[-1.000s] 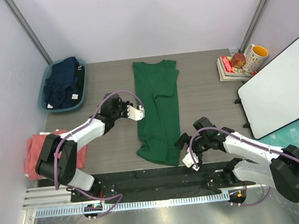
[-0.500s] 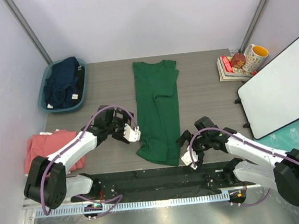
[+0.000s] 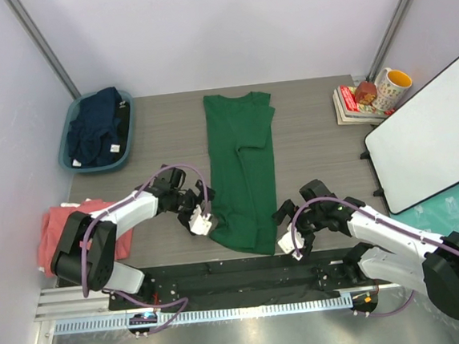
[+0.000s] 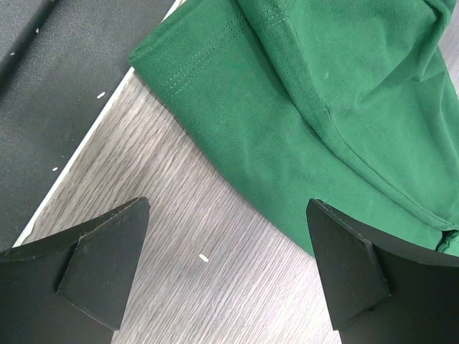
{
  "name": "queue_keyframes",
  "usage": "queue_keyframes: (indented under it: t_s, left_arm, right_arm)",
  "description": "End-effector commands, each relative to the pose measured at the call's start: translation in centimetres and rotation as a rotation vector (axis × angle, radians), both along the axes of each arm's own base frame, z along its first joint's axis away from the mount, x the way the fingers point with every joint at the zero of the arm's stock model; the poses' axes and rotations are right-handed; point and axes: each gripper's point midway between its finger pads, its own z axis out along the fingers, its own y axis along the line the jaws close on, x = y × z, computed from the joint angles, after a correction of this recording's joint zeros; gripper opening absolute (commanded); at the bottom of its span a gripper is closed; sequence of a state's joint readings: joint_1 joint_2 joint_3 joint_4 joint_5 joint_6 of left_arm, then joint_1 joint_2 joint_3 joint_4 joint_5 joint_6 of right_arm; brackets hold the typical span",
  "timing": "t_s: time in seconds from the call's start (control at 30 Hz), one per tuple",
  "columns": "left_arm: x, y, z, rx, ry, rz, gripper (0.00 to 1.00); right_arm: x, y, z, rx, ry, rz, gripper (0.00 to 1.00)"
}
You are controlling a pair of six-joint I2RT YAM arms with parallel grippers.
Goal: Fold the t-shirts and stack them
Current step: Grab the bottom of the folded rectangular tshirt with both arms
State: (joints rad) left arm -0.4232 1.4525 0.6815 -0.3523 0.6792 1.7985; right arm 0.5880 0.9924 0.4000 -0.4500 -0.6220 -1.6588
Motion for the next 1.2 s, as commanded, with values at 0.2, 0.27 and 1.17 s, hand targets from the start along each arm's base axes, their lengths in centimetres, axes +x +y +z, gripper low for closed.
queue_keyframes:
  t_s: [0.2, 0.27, 1.17]
  left_arm:
    - [-6.6, -0.7, 0.2, -0.074, 0.107, -0.288, 0.97]
    - [-7.7, -0.9, 0.7, -0.11, 0.098, -0.348, 0.98]
    - [-6.8, -0.7, -3.8, -0.089, -0.062, -0.427, 0.8]
  right_arm:
    - [0.1, -0.2, -0.1, -0.015, 0.005, -0.015, 0.97]
    - [0.3, -0.1, -0.1, -0.013, 0.001, -0.02, 0.97]
    - [2.6, 0.4, 1.2, 0.01, -0.042, -0.126, 0.93]
